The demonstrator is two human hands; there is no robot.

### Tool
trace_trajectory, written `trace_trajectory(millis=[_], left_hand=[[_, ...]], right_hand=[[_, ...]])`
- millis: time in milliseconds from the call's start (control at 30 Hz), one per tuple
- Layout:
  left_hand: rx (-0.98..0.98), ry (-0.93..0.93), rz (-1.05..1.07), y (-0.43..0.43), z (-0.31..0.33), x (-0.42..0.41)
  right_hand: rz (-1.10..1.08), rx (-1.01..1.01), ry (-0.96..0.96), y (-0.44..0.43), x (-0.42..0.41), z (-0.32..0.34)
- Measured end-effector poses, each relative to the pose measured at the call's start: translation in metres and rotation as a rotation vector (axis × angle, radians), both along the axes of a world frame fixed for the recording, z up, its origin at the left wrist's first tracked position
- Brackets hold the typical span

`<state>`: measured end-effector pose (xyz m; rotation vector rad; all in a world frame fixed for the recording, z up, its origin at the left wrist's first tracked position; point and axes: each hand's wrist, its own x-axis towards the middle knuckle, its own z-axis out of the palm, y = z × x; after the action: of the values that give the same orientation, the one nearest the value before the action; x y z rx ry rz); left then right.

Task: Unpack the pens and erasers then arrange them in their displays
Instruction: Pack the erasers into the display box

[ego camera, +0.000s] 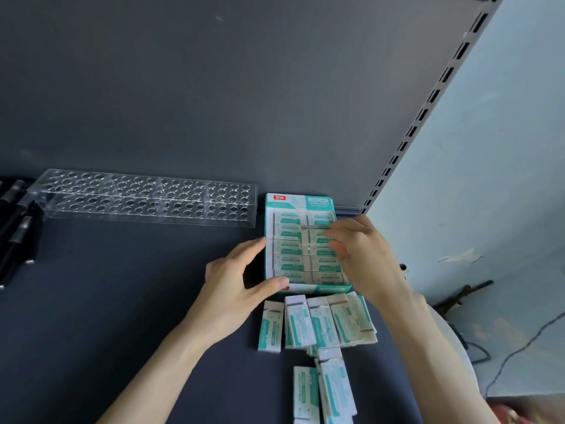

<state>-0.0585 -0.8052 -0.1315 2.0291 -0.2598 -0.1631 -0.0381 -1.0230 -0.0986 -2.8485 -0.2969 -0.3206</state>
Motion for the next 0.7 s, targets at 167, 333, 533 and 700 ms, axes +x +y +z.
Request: trace_trajectory(millis=[167,333,533,700], left_hand=[[-0.002,0.000,0.008,0.000,-0.002,0.000],[-0.002,0.008,0.025,-0.001,-0.002,0.001],[0.016,0.010,0.032,-0.001,-0.001,0.001],[0.032,-0.002,0.037,-0.002,0.006,-0.001]], right_hand=[[0.020,0.013,-0.080,0.006,0.003,-0.002],[0.015,-0.008,-0.099,0.008,0.011,-0.003],[-0.022,-0.030,-0.104,0.009,0.013,-0.006],[-0.075,-0.015,0.009,0.007,0.010,-0.002]])
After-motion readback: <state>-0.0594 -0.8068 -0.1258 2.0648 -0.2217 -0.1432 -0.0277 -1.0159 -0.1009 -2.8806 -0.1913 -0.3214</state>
